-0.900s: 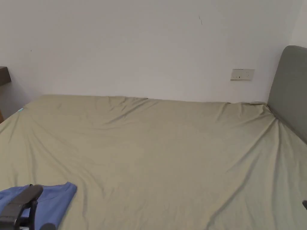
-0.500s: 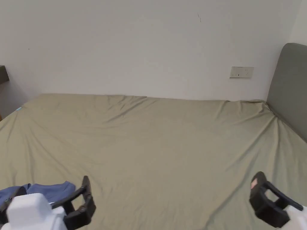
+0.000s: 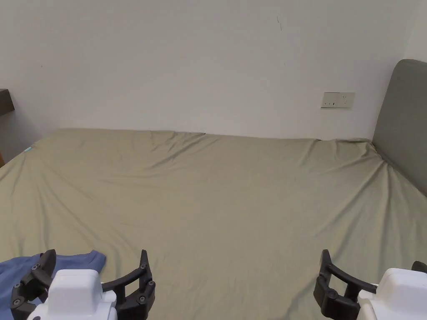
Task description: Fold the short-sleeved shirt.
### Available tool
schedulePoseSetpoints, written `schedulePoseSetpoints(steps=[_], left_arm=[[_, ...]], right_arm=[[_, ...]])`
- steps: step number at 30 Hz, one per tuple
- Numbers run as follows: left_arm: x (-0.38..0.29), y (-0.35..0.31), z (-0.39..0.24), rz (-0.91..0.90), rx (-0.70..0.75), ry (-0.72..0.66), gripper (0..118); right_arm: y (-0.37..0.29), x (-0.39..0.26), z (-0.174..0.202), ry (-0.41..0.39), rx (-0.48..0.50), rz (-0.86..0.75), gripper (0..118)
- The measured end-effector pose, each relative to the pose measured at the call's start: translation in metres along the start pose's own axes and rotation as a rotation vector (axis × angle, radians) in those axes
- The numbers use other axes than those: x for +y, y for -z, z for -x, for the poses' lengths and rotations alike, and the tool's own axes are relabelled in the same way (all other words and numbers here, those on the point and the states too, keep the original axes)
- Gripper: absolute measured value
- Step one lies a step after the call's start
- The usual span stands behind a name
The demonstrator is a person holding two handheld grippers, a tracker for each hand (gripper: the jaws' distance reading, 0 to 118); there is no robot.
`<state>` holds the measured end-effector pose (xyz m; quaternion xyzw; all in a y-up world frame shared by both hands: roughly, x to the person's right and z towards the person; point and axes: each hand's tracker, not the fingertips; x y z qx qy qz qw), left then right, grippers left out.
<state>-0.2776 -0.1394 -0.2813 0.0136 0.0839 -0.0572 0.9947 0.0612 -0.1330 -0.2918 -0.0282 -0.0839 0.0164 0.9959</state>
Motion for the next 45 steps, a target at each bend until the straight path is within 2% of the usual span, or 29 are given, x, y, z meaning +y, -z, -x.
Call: schedulePoseSetpoints(steps=[17, 45], left_arm=[[0.0008, -0.0003, -0.0041, 0.009, -0.046, 0.008, 118], [0.0025, -0.0016, -0.005, 0.004, -0.064, -0.001, 118]], right_arm=[[-0.0005, -0.0003, -0.0007, 0.002, 0.04, 0.014, 118], [-0.0011, 0.0045, 0.0023, -0.014, 0.039, 0.008, 118]])
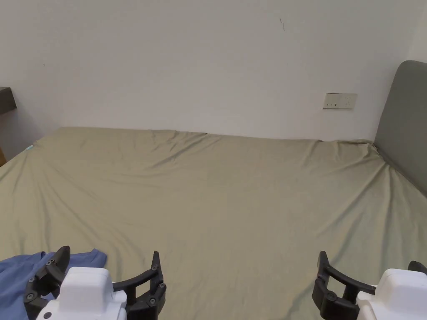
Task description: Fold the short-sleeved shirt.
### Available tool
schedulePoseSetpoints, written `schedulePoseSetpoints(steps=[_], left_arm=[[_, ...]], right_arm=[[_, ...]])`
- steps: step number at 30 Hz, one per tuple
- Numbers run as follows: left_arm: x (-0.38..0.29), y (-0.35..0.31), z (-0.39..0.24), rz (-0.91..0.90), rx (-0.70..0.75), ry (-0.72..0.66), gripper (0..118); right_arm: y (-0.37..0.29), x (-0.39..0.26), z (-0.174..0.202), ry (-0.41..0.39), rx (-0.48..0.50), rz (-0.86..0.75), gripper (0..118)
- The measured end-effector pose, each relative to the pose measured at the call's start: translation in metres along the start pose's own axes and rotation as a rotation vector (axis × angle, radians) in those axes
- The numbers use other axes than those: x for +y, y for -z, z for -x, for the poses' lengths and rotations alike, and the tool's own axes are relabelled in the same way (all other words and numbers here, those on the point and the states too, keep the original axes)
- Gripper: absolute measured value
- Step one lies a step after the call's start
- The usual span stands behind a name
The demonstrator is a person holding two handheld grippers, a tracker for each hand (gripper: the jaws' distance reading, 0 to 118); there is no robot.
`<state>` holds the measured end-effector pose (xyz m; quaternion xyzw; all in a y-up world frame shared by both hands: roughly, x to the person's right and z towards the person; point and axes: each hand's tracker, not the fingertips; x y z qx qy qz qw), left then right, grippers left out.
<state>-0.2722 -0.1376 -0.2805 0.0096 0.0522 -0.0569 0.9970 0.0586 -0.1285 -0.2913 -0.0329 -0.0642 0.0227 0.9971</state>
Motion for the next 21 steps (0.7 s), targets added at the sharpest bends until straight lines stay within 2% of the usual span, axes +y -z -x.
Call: schedulePoseSetpoints(steps=[14, 15, 16, 17, 18, 19, 20, 21], left_arm=[[0.0, 0.0, -0.003, 0.002, -0.01, 0.005, 118], [0.0, 0.0, -0.003, 0.009, -0.015, 0.002, 116], [0.0, -0.001, -0.003, 0.017, -0.019, 0.002, 102], [0.002, -0.003, -0.004, 0.021, -0.011, 0.003, 66], [0.003, -0.006, -0.003, 0.016, -0.034, 0.007, 3], [0.004, -0.006, 0.001, 0.027, -0.147, -0.001, 3], [0.006, -0.006, 0.009, 0.091, -0.225, -0.054, 0], [0.007, -0.008, 0.01, 0.041, -0.233, -0.109, 0]], right_arm=[[0.0, 0.0, 0.003, -0.011, 0.011, 0.004, 118], [-0.001, 0.0, 0.003, -0.014, 0.021, 0.007, 97], [-0.003, 0.0, 0.002, -0.01, 0.033, 0.006, 64], [-0.005, 0.001, 0.003, -0.011, 0.039, 0.019, 18], [-0.004, 0.001, 0.003, -0.016, 0.051, 0.022, 2], [-0.002, 0.0, 0.003, -0.03, 0.037, 0.033, 1], [0.0, 0.001, -0.002, -0.001, 0.036, 0.051, 1], [0.0, 0.001, -0.006, 0.045, 0.048, 0.042, 1]])
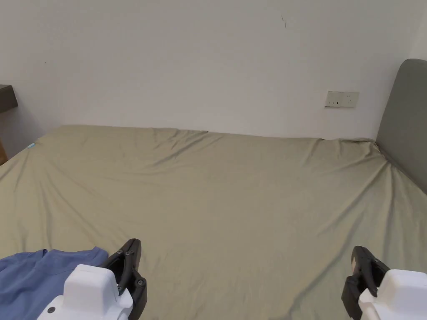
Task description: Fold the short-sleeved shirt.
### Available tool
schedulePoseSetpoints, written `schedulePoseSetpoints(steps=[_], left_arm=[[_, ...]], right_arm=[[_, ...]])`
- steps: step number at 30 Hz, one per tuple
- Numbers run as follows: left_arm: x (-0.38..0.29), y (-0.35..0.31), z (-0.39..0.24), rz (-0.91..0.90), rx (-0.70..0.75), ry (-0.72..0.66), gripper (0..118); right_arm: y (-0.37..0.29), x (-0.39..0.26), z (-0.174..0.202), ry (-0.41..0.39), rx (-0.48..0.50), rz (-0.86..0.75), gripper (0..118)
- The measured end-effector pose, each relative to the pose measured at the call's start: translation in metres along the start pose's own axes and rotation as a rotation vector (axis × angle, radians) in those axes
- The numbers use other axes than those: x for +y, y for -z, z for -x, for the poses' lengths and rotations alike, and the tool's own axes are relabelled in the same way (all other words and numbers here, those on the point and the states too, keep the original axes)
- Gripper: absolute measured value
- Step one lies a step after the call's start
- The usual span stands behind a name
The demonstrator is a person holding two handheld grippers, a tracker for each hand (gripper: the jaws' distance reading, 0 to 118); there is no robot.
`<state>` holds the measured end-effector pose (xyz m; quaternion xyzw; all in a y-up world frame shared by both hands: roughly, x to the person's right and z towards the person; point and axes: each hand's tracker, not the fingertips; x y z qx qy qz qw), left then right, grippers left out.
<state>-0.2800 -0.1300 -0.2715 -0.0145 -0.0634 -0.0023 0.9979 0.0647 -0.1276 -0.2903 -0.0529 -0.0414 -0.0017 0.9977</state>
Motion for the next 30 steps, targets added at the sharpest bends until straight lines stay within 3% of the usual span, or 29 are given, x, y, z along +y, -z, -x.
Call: schedulePoseSetpoints(steps=[2, 3, 5, 6, 15, 18, 22, 27, 30], left_arm=[[-0.001, -0.005, -0.009, -0.054, 0.113, 0.052, 0], [-0.001, -0.003, -0.005, -0.039, 0.121, 0.042, 0], [0.001, 0.002, 0.005, -0.004, 0.05, -0.046, 0], [0.0, 0.003, 0.003, 0.002, 0.128, -0.024, 0], [0.002, -0.002, 0.008, -0.011, 0.114, 0.002, 0], [0.008, -0.013, 0.024, -0.022, 0.133, 0.001, 0], [0.008, -0.053, 0.067, -0.017, 0.325, 0.024, 0], [0.009, -0.154, 0.135, 0.017, 0.69, 0.054, 0], [0.01, -0.203, 0.158, 0.069, 0.872, 0.107, 0]], right_arm=[[-0.002, 0.002, -0.002, -0.026, -0.065, -0.019, 1], [0.0, 0.003, -0.005, -0.029, -0.043, -0.009, 1], [0.001, 0.004, -0.006, -0.021, -0.05, 0.011, 1], [0.001, 0.004, -0.008, -0.015, -0.054, 0.009, 1], [0.0, 0.005, -0.003, -0.022, -0.049, 0.004, 1], [0.006, 0.008, 0.017, -0.05, -0.007, 0.0, 1], [0.021, 0.015, 0.08, -0.091, 0.176, -0.033, 1], [0.021, 0.018, 0.197, -0.071, 0.514, -0.068, 1], [0.011, 0.014, 0.249, -0.034, 0.675, -0.041, 1]])
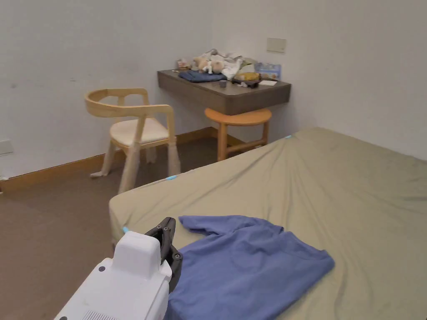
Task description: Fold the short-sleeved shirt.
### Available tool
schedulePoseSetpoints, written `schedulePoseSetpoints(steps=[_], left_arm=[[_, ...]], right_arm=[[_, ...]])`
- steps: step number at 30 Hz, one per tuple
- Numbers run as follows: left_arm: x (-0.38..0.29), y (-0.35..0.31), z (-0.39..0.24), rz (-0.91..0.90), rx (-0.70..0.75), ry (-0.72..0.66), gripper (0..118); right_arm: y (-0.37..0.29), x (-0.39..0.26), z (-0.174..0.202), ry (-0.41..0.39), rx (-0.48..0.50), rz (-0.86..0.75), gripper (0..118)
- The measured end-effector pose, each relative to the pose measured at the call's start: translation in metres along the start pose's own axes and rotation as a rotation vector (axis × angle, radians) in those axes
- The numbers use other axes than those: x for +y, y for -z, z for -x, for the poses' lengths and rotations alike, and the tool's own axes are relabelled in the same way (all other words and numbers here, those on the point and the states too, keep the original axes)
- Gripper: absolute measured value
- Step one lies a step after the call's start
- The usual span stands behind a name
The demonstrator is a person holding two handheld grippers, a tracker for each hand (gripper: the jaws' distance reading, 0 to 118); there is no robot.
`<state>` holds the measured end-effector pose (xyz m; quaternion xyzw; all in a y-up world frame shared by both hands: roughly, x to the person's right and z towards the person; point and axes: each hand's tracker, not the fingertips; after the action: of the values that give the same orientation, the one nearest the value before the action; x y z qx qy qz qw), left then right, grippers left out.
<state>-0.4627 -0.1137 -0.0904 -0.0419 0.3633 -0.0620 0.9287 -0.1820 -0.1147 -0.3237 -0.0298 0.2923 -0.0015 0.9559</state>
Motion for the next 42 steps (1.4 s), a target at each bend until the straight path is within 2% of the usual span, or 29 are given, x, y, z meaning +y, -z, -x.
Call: schedulePoseSetpoints(steps=[2, 3, 9, 14, 17, 19, 20, 24, 27, 28, 29, 31, 33, 34, 35, 36, 37, 38, 40, 42], left_arm=[[-0.002, -0.011, 0.017, 0.03, 0.065, 0.013, 0], [-0.003, -0.014, 0.024, 0.021, 0.052, -0.007, 0], [-0.006, -0.01, 0.022, 0.034, 0.061, -0.01, 0], [-0.004, 0.002, 0.012, 0.036, 0.012, -0.044, 0], [0.003, 0.031, 0.01, 0.108, -0.105, -0.106, 0], [0.002, 0.071, 0.01, 0.181, -0.253, -0.247, 0], [0.0, 0.099, 0.005, 0.234, -0.304, -0.275, 0], [-0.031, 0.216, -0.028, 0.666, -0.433, -0.324, 0], [-0.068, 0.283, -0.051, 0.914, -0.467, -0.333, 0], [-0.076, 0.296, -0.057, 0.977, -0.431, -0.325, 0], [-0.083, 0.306, -0.063, 0.99, -0.365, -0.294, 0], [-0.091, 0.322, -0.076, 1.044, -0.403, -0.175, 0], [-0.095, 0.332, -0.08, 1.063, -0.393, -0.208, 1], [-0.096, 0.337, -0.082, 1.054, -0.396, -0.211, 12], [-0.097, 0.345, -0.083, 1.038, -0.382, -0.235, 35], [-0.099, 0.354, -0.086, 1.028, -0.367, -0.248, 78], [-0.103, 0.361, -0.089, 1.027, -0.373, -0.244, 102], [-0.11, 0.368, -0.093, 1.006, -0.388, -0.242, 117], [-0.124, 0.38, -0.105, 1.023, -0.439, -0.223, 116], [-0.14, 0.387, -0.12, 1.051, -0.394, -0.187, 115]], right_arm=[[0.008, -0.001, 0.02, -0.005, 0.071, 0.012, 1], [0.01, -0.001, 0.028, -0.017, 0.093, 0.01, 1], [0.013, -0.001, 0.043, -0.024, 0.123, 0.016, 1], [0.017, -0.001, 0.04, -0.032, 0.125, 0.022, 1], [0.022, -0.005, 0.04, -0.042, 0.132, 0.038, 1], [0.024, -0.009, 0.04, -0.042, 0.139, 0.048, 1], [0.024, -0.011, 0.04, -0.043, 0.142, 0.058, 1], [0.028, -0.019, 0.04, -0.042, 0.145, 0.088, 1], [0.035, -0.026, 0.039, -0.038, 0.138, 0.115, 1], [0.036, -0.027, 0.039, -0.036, 0.132, 0.124, 1], [0.037, -0.028, 0.038, -0.034, 0.132, 0.127, 1], [0.041, -0.029, 0.038, -0.041, 0.128, 0.136, 1], [0.044, -0.031, 0.036, -0.039, 0.123, 0.143, 1], [0.046, -0.032, 0.035, -0.032, 0.121, 0.146, 1], [0.047, -0.033, 0.035, -0.027, 0.12, 0.151, 1], [0.047, -0.034, 0.034, -0.025, 0.121, 0.153, 1], [0.047, -0.035, 0.035, -0.025, 0.12, 0.154, 1], [0.048, -0.036, 0.036, -0.03, 0.117, 0.157, 1], [0.049, -0.039, 0.036, -0.041, 0.112, 0.165, 1], [0.049, -0.043, 0.033, -0.038, 0.103, 0.174, 1]])
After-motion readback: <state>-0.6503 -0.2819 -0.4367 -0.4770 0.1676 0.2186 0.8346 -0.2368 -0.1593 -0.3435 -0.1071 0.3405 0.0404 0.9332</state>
